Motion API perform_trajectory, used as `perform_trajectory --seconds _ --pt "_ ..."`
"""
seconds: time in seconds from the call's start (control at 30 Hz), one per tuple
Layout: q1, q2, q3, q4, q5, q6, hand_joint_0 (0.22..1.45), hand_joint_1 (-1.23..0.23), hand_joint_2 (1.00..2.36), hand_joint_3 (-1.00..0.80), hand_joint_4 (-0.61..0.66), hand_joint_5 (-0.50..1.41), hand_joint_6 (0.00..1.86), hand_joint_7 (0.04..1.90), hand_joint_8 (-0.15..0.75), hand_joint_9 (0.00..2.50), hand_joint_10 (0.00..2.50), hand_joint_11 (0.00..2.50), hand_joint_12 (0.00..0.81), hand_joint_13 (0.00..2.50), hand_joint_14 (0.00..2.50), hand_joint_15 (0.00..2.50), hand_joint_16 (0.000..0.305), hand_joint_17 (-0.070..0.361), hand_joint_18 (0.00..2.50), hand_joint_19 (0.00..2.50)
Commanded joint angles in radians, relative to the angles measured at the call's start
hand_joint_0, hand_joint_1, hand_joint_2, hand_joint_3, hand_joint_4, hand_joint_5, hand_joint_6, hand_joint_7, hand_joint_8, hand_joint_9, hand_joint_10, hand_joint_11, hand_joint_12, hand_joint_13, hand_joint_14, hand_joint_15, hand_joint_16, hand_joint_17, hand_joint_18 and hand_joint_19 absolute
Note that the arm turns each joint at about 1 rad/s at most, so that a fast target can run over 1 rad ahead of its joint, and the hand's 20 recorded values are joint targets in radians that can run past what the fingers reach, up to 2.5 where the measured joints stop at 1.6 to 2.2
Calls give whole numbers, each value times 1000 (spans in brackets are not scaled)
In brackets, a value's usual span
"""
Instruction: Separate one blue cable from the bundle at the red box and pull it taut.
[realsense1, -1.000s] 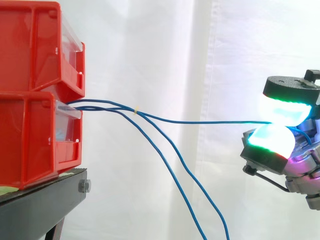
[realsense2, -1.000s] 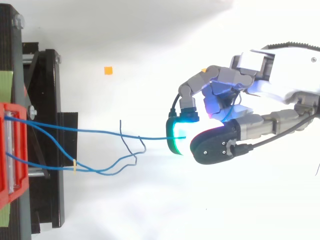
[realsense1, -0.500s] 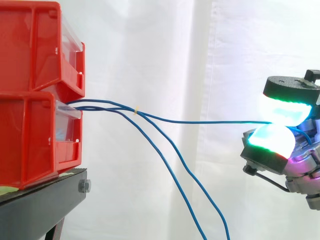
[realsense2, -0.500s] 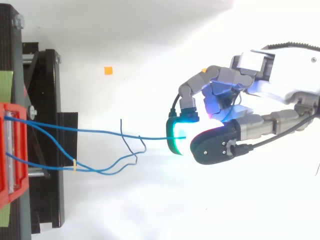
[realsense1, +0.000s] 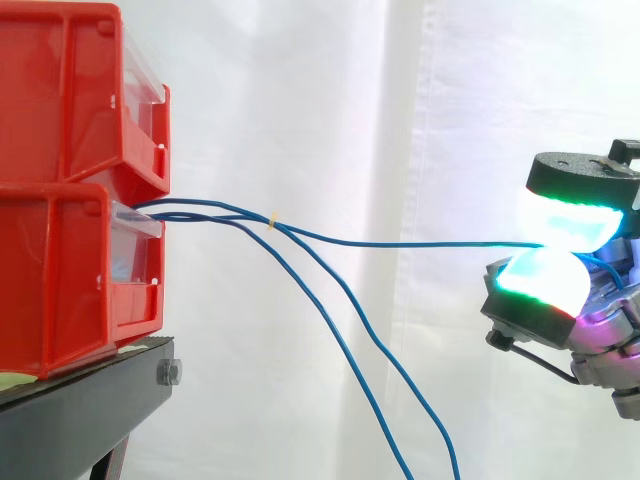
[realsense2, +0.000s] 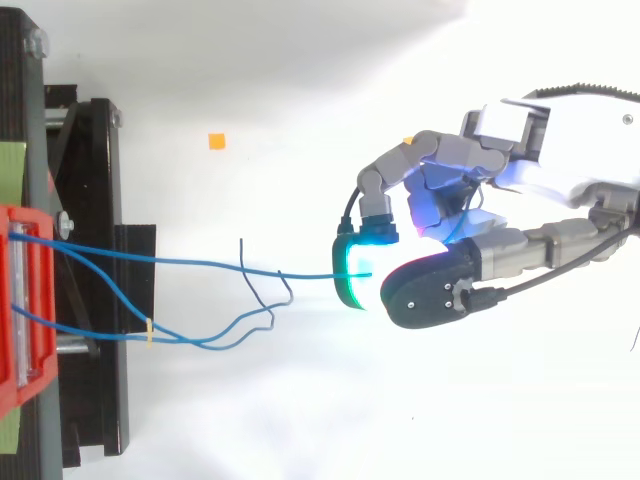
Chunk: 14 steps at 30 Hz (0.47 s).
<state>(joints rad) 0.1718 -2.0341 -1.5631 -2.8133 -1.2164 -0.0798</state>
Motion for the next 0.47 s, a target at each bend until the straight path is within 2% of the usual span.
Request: perform_trajectory --seconds 0.0,0.43 --pt "0 0 0 0 0 0 661 -760 1020 -5 -187 -159 915 1157 320 520 2500 1766 399 647 2500 1517 39 88 1231 1776" --pt "2 0 0 0 0 0 663 -763 1021 -6 -188 -158 914 1165 317 522 2500 1783 400 650 2500 1526 39 88 1231 1772"
